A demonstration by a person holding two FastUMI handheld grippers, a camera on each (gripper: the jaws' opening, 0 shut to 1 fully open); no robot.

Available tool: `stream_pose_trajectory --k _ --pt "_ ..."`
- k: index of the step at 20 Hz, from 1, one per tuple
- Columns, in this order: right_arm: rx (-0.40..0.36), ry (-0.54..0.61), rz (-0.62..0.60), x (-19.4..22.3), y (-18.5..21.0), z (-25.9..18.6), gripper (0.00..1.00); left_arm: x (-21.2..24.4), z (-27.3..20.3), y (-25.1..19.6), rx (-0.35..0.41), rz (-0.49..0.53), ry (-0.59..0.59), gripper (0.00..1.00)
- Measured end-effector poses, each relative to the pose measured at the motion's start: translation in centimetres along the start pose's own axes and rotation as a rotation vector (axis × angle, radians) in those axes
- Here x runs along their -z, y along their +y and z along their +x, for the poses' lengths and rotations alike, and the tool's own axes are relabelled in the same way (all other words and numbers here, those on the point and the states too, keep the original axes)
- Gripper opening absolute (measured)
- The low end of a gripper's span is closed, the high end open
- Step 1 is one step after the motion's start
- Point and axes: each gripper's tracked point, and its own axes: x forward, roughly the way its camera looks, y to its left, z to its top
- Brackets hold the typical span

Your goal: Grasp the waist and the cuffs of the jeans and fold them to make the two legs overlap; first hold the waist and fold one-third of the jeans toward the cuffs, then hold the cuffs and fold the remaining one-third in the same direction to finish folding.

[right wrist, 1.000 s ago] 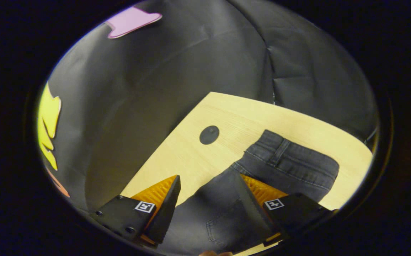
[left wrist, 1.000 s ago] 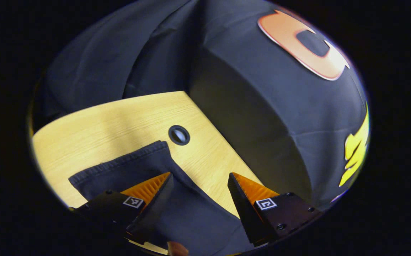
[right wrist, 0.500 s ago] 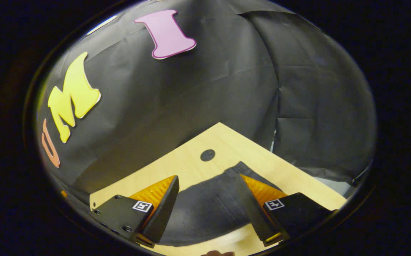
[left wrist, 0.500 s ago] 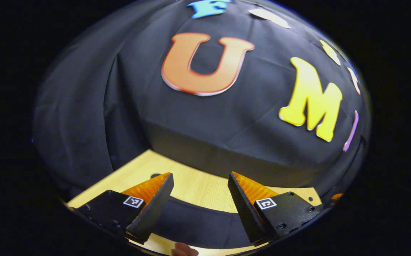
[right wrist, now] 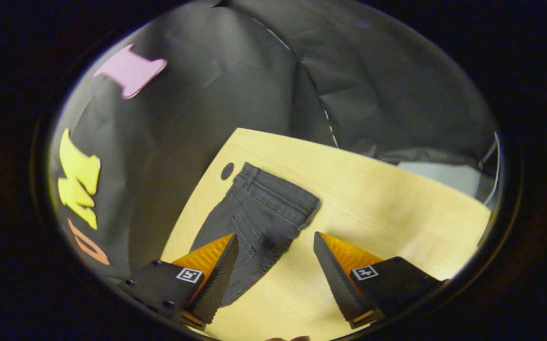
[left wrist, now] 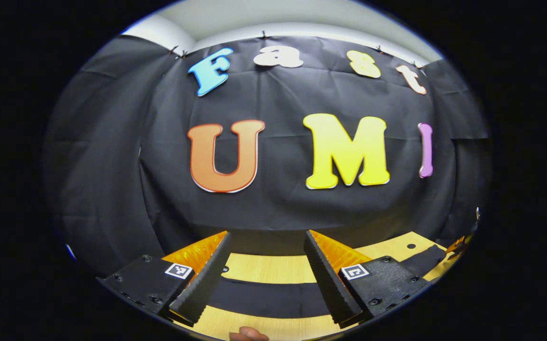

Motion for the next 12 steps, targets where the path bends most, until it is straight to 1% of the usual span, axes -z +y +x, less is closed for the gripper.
stream_pose_trajectory --k 1,2,3,4,5,6,7,8,9,10,12 --pt "-0.009 0.017 0.044 0.2 -0.4 0.3 0.98 -0.2 -1.0 -0.1 0.011 0.005 -0.001 0.98" --pt "-0.02 0.029 0.085 0.5 -0.6 0.6 0.98 -0.1 -1.6 -0.1 0.012 0.012 0.002 1.0" --pt "-0.024 0.037 0.123 0.5 -0.9 1.0 0.93 -0.1 -2.2 0.0 0.009 0.012 0.004 0.99" --pt "-0.044 0.031 0.161 0.3 -0.9 0.9 0.93 -0.2 -2.4 0.0 0.01 0.009 0.007 0.99" --pt "-0.057 0.026 0.191 -0.1 -1.0 1.2 0.98 -0.4 -2.7 0.0 0.009 0.004 0.008 0.99" --pt "-0.067 0.024 0.212 -0.5 -1.1 1.7 0.92 -0.5 -2.8 0.1 0.005 -0.003 0.011 0.99" --pt "-0.081 0.025 0.231 -0.9 -1.0 2.3 0.95 -0.6 -3.0 0.1 0.003 -0.014 0.012 0.99" --pt "-0.096 0.024 0.256 -1.3 -0.3 2.9 0.94 -0.8 -3.2 0.1 0.001 -0.022 0.012 0.89" --pt "-0.107 0.019 0.278 -1.7 0.1 3.4 0.93 -1.1 -3.4 0.3 -0.006 -0.028 0.011 0.99" --pt "-0.118 0.014 0.298 -1.7 0.5 4.2 0.93 -1.5 -3.8 0.5 -0.01 -0.029 0.01 0.99" --pt "-0.151 -0.001 0.359 -2.1 1.0 5.2 0.82 -1.7 -4.4 1.4 -0.02 -0.03 0.011 0.99"
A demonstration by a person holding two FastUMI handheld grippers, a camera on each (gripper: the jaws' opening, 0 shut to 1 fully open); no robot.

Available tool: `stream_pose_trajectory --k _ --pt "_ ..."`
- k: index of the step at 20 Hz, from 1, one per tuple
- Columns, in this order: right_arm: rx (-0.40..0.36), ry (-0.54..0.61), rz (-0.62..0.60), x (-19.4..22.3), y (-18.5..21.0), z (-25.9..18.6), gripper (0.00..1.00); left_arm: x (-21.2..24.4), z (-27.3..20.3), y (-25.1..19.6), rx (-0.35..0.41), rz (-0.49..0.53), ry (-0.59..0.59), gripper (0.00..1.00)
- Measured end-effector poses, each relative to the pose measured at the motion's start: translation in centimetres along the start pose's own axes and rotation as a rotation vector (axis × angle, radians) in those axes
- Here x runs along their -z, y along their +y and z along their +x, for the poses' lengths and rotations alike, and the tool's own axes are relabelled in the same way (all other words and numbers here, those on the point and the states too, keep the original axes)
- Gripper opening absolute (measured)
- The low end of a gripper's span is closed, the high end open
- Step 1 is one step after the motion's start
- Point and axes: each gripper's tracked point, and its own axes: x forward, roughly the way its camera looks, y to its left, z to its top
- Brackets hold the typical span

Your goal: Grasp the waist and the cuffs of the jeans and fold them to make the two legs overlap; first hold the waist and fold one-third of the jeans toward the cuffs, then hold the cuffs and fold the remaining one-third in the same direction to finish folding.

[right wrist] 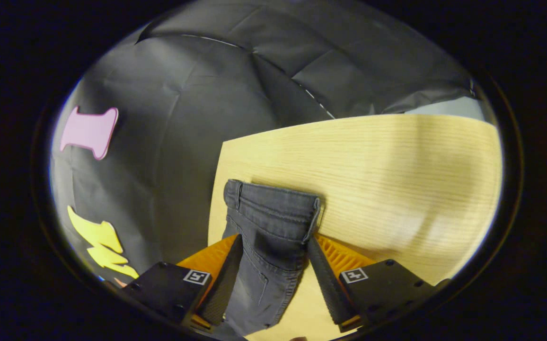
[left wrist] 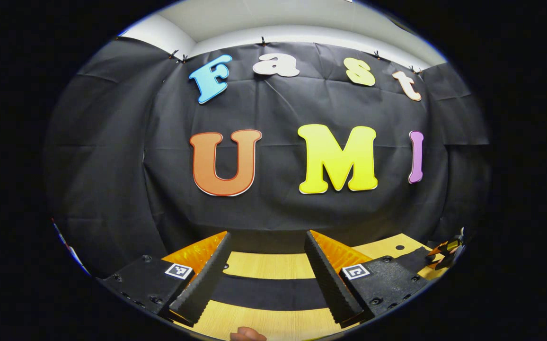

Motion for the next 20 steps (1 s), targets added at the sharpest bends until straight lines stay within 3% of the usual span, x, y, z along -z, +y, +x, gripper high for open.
stream_pose_trajectory --k 1,2,3,5,9,14,20 --pt "-0.009 -0.009 0.029 -0.1 -0.4 0.1 0.83 0.1 -0.1 0.1 -0.002 0.001 0.004 0.89" --pt "-0.008 -0.01 0.042 -0.2 -0.8 -0.2 0.69 0.2 -0.4 0.3 -0.006 0.003 0.011 0.99" --pt "0.015 -0.013 0.023 -0.2 -1.8 -0.3 0.63 0.4 -0.7 0.6 -0.011 0.007 0.014 0.99" --pt "0.006 -0.016 -0.006 -0.5 -2.2 -0.3 0.34 0.6 -1.0 0.9 -0.015 0.006 0.027 0.99" --pt "0.065 -0.074 -0.17 -0.5 -2.9 0.3 0.04 0.9 -1.5 1.6 -0.023 -0.013 0.051 0.99" --pt "0.036 -0.095 -0.26 -0.4 -1.5 -0.7 0.0 0.9 -2.0 2.7 -0.031 -0.001 0.051 0.99" --pt "-0.043 -0.145 -0.499 0.7 3.3 -2.3 0.03 1.3 -1.8 2.8 -0.008 -0.016 0.054 0.99"
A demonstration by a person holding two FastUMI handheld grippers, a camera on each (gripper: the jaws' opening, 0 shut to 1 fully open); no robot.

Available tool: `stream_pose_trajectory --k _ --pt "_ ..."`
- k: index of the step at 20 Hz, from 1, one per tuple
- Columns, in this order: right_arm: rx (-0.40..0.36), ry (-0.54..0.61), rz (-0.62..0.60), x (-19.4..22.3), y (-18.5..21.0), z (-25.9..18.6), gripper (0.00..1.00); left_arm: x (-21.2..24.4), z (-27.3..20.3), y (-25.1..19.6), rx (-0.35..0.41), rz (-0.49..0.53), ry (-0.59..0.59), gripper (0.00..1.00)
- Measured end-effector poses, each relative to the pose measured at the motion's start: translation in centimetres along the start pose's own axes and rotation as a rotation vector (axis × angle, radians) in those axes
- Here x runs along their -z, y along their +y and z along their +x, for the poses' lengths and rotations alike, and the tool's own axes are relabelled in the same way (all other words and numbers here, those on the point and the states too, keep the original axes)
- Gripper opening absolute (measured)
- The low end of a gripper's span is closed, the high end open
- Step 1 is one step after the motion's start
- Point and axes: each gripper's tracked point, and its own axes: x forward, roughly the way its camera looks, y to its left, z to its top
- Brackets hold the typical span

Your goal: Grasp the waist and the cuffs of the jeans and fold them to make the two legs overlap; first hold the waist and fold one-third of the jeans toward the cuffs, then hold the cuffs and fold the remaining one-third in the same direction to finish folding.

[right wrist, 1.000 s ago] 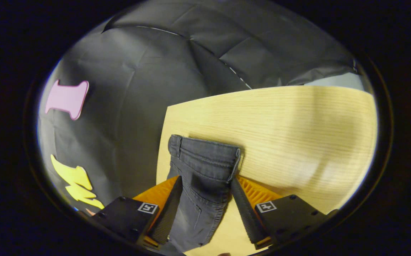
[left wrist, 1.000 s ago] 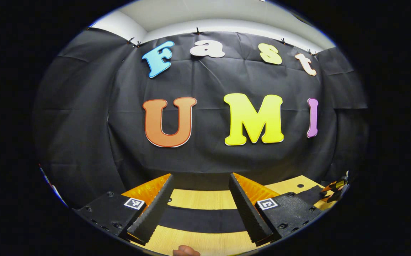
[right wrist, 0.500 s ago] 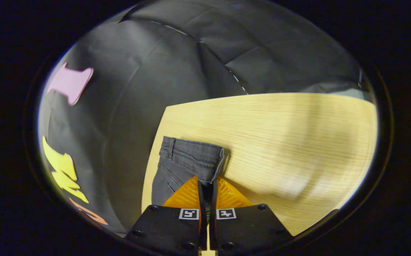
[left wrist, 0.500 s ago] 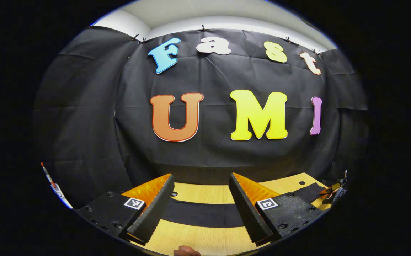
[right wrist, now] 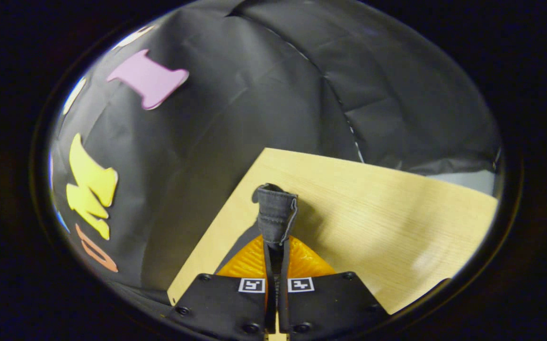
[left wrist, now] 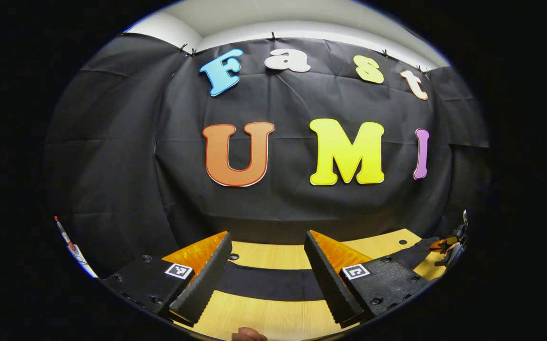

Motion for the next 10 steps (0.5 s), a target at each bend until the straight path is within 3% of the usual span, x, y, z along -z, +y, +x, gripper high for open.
stream_pose_trajectory --k 4,5,10 --pt "-0.06 -0.056 -0.258 0.0 5.6 -1.0 0.07 0.1 0.3 -0.2 0.025 -0.008 -0.003 0.99" --pt "-0.078 -0.073 -0.312 0.2 7.0 -1.4 0.03 0.2 0.3 0.0 0.028 -0.01 -0.002 0.99" --pt "-0.15 -0.13 -0.541 1.4 13.0 -5.0 0.03 0.3 -0.2 1.8 0.005 -0.017 -0.004 0.99"
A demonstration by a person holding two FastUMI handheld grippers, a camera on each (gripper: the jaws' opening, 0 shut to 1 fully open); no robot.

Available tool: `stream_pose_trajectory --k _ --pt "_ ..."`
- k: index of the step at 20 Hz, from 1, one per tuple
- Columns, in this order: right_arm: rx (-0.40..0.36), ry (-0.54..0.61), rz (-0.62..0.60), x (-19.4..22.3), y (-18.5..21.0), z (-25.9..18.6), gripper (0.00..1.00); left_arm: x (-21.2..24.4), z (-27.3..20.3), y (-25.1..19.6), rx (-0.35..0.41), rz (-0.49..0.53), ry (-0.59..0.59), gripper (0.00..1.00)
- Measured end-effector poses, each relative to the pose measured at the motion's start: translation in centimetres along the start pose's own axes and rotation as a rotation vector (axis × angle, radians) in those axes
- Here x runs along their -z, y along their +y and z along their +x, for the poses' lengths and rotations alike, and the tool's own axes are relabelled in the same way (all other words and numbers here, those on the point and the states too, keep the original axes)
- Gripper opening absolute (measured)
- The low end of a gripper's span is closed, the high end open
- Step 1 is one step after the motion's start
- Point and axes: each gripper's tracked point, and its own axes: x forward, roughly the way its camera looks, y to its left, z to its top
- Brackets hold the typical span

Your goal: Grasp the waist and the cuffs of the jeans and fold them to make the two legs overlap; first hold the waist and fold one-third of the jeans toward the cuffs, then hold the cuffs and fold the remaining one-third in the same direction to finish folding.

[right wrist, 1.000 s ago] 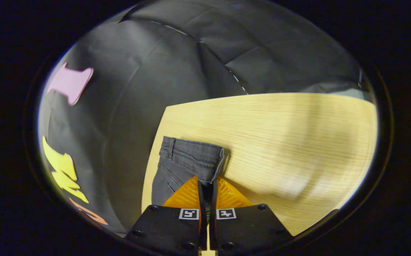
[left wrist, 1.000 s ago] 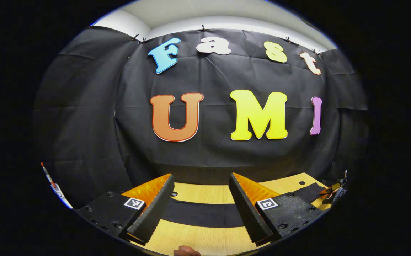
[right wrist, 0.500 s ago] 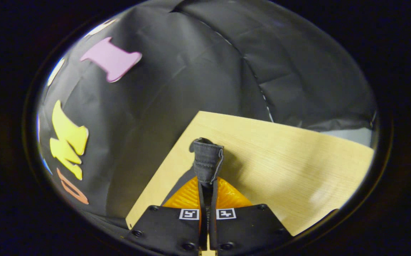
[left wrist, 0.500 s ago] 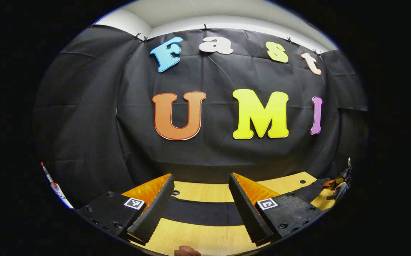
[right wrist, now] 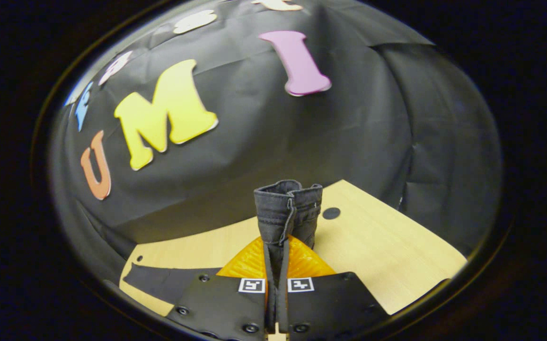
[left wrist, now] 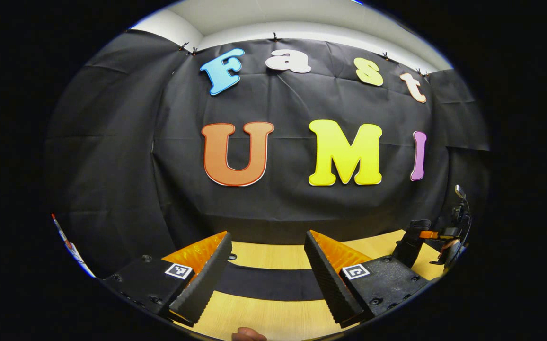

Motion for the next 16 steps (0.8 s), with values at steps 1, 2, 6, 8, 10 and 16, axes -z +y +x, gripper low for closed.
stream_pose_trajectory --k 1,2,6,8,10,16 --pt "-0.008 -0.007 -0.035 -0.3 0.8 -0.6 0.03 0.1 -0.2 0.7 -0.01 -0.008 0.003 0.99" --pt "-0.016 -0.016 -0.066 -0.6 1.8 -1.2 0.03 0.2 -0.3 1.3 -0.019 -0.016 0.005 0.99" --pt "-0.052 -0.036 -0.204 0.8 5.9 -1.7 0.0 0.8 -0.9 3.4 -0.062 -0.023 0.014 0.99" --pt "-0.084 -0.04 -0.251 2.0 7.7 -1.4 0.0 1.2 -1.5 4.4 -0.079 -0.018 0.024 0.99" --pt "-0.121 -0.033 -0.288 3.3 9.5 -1.7 0.03 1.5 -1.8 5.2 -0.097 -0.017 0.029 0.99" --pt "-0.234 0.011 -0.381 8.2 16.2 -0.6 0.03 2.1 -2.8 7.5 -0.156 -0.032 0.042 0.99"
